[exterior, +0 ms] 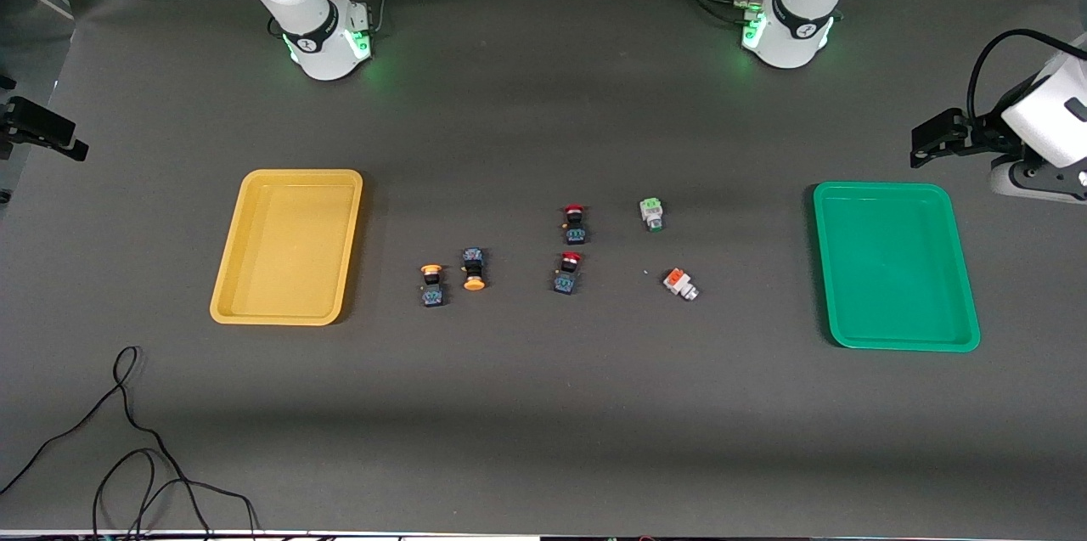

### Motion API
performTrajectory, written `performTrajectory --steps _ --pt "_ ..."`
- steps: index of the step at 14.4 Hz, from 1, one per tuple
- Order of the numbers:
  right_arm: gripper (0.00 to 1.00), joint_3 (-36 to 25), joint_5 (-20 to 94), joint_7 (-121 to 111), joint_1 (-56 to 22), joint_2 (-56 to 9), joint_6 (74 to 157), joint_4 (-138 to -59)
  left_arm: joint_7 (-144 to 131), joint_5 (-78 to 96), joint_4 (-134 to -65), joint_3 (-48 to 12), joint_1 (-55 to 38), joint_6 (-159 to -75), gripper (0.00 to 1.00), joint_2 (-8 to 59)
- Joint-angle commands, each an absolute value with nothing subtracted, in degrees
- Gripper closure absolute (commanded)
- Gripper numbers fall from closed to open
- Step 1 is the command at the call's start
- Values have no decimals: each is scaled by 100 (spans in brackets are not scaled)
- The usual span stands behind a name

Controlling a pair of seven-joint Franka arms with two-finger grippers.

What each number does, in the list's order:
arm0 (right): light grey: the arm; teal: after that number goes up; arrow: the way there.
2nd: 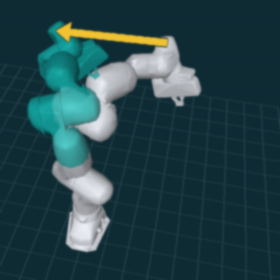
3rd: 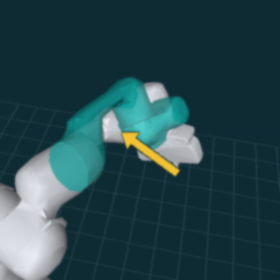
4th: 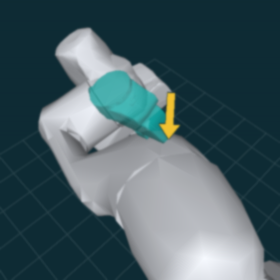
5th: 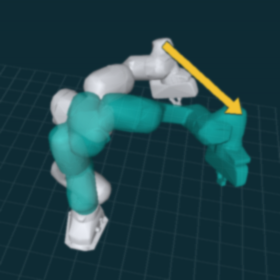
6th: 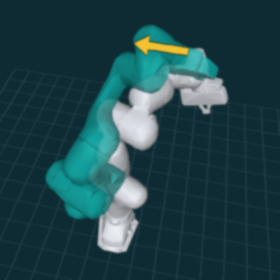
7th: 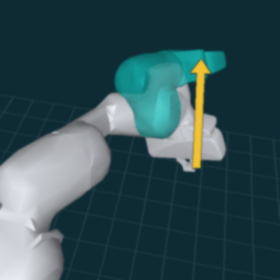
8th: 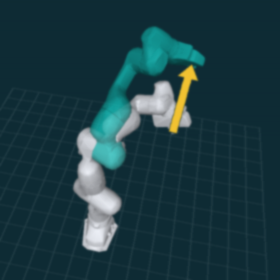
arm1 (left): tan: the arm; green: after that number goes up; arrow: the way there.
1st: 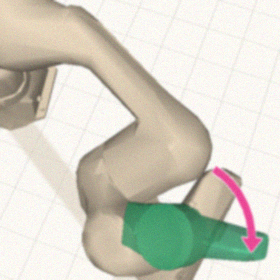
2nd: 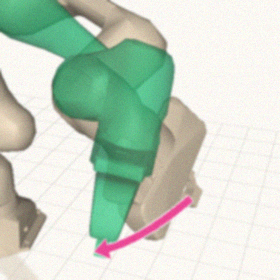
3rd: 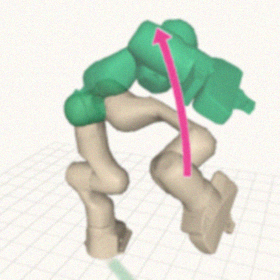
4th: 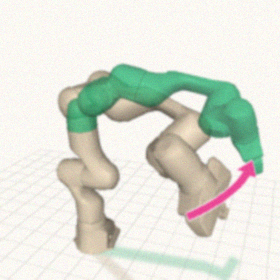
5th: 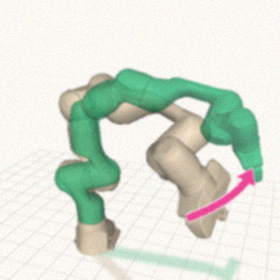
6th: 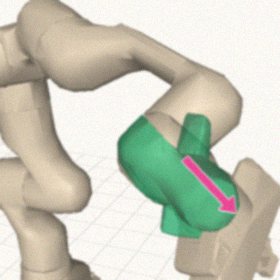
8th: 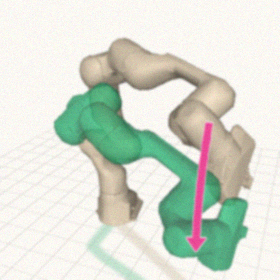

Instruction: Place green and yellow buttons in trays

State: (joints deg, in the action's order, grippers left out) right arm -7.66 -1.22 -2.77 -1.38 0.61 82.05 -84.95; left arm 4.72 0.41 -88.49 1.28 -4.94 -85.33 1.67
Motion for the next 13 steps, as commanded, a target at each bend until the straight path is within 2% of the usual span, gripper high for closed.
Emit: performTrajectory --steps 1,13 --pt "0 -773 -211 -185 -176 -9 8174 -8367 536 -26 -8763 158 -527 -8534 0 176" --pt "0 -782 -202 -220 -158 -184 8060 -8376 536 -26 -8763 158 -519 -8552 0 185"
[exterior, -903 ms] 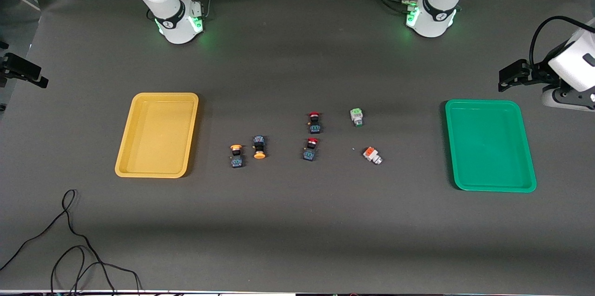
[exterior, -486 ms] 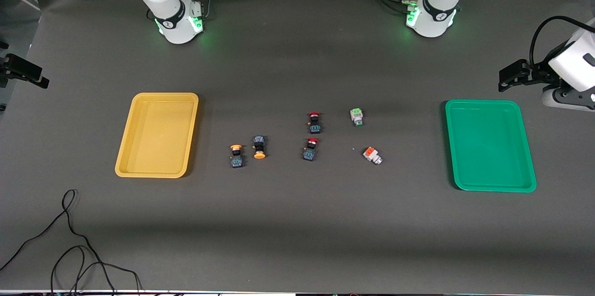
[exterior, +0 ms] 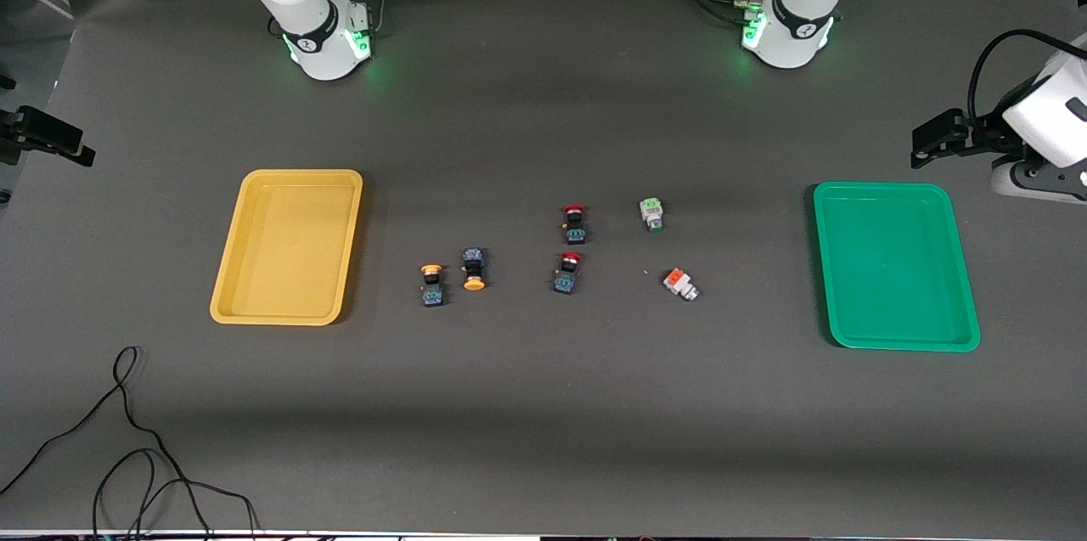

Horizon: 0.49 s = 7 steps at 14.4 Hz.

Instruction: Place green and yellow buttons in trays

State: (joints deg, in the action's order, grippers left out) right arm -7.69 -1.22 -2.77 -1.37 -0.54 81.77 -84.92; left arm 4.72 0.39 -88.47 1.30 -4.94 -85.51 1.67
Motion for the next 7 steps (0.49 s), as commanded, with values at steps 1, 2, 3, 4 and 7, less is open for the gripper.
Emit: performTrajectory --steps 1,2,3,4,7 --pt "0 -782 -211 -211 -176 -158 8016 -8393 536 -26 -8763 158 -519 -8534 0 185" --pt "0 -774 -211 -167 -184 -132 7911 -8394 536 -26 -8763 158 -519 -8552 0 185" --pt "0 -765 -202 -141 -185 -88 7867 -8402 536 -44 -8763 158 -519 -8552 0 185" --pt "0 -765 -202 -123 -185 -70 7849 -8411 536 -44 -8763 158 -519 -8552 0 193" --pt "0 -729 -18 200 -534 -114 7840 -8429 519 -44 -8763 158 -527 -8525 0 202"
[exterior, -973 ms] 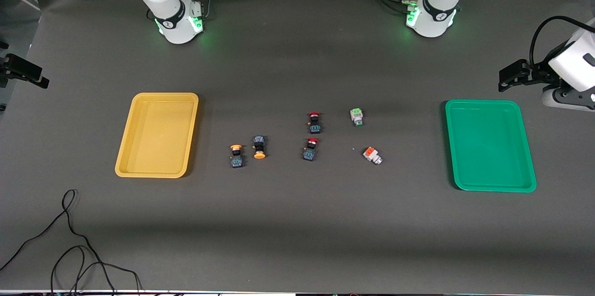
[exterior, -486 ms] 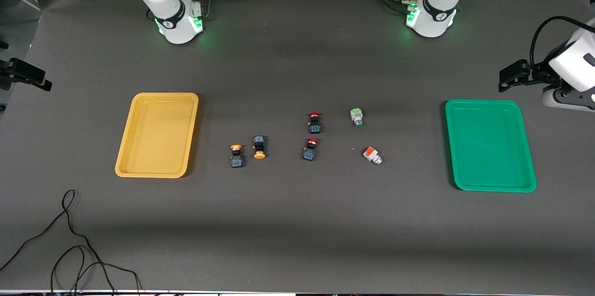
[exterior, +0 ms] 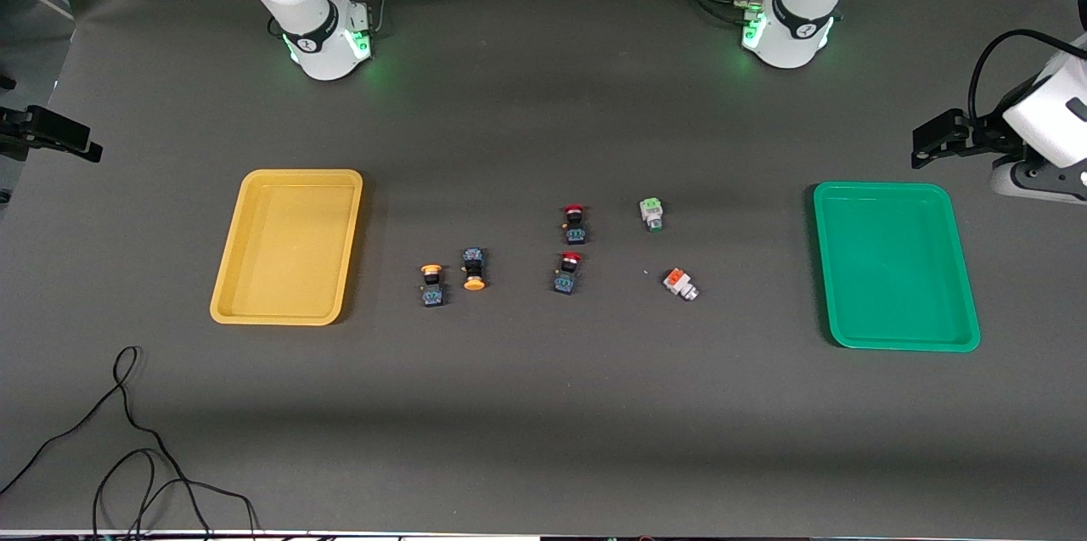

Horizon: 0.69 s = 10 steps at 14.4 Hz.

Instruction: Place green and yellow buttons in trays

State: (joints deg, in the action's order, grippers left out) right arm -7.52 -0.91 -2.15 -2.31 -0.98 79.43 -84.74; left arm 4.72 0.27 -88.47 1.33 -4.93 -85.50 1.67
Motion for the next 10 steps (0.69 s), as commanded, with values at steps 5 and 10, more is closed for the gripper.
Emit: performTrajectory --steps 5,10 --pt "0 -729 44 1641 -1650 -579 8382 -8752 519 -35 -8763 167 -475 -8552 0 202" --pt "0 -729 395 2548 -2311 -974 9876 -9763 309 44 -8815 141 -492 -8552 0 158"
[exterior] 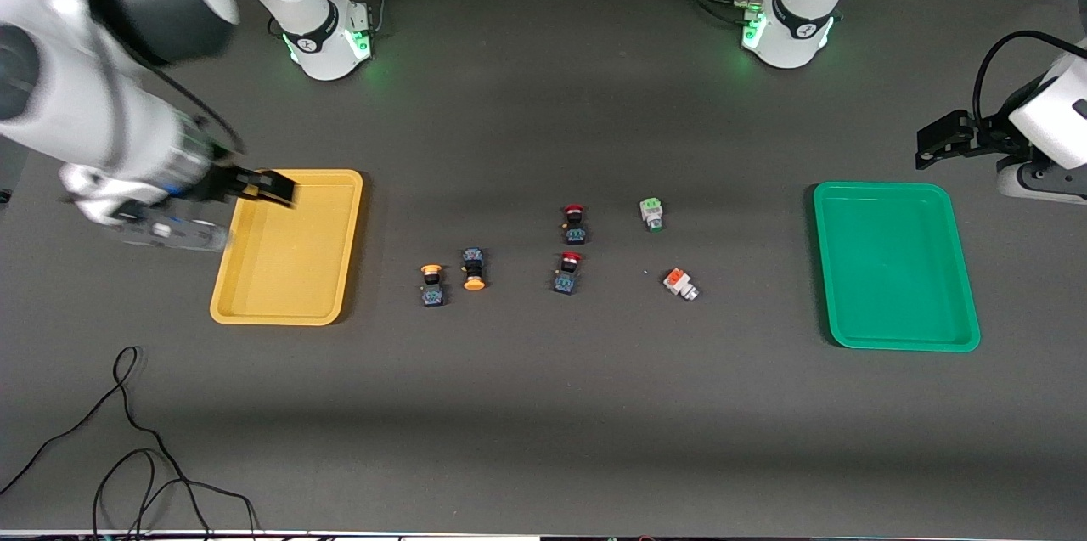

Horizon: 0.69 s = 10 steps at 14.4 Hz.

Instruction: Place green and yellow buttons in trays

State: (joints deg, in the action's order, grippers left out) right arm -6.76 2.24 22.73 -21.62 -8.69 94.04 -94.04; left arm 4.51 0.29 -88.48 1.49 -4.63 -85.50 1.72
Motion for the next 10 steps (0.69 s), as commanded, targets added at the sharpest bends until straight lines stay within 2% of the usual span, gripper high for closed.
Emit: performTrajectory --steps 1,4,6,8,10 --pt "0 -738 387 2558 -2433 -1176 10105 -9843 168 53 -8894 115 -527 -8552 0 123" --pt "0 -729 396 2558 -2584 -1773 10887 -10106 -297 53 -9393 -17 -886 -8779 0 -25" --pt "0 -721 404 2575 -2723 -2134 11650 -10378 -1033 44 -10165 -157 -1299 -9340 0 -350" --pt "0 -729 448 2925 -2997 -2529 12354 -10538 -2165 44 -10974 -447 -1703 -9938 0 -702" --pt "0 -729 457 2979 -3128 -2925 12882 -10556 -3187 44 -11267 -912 -1942 -10334 0 -712"
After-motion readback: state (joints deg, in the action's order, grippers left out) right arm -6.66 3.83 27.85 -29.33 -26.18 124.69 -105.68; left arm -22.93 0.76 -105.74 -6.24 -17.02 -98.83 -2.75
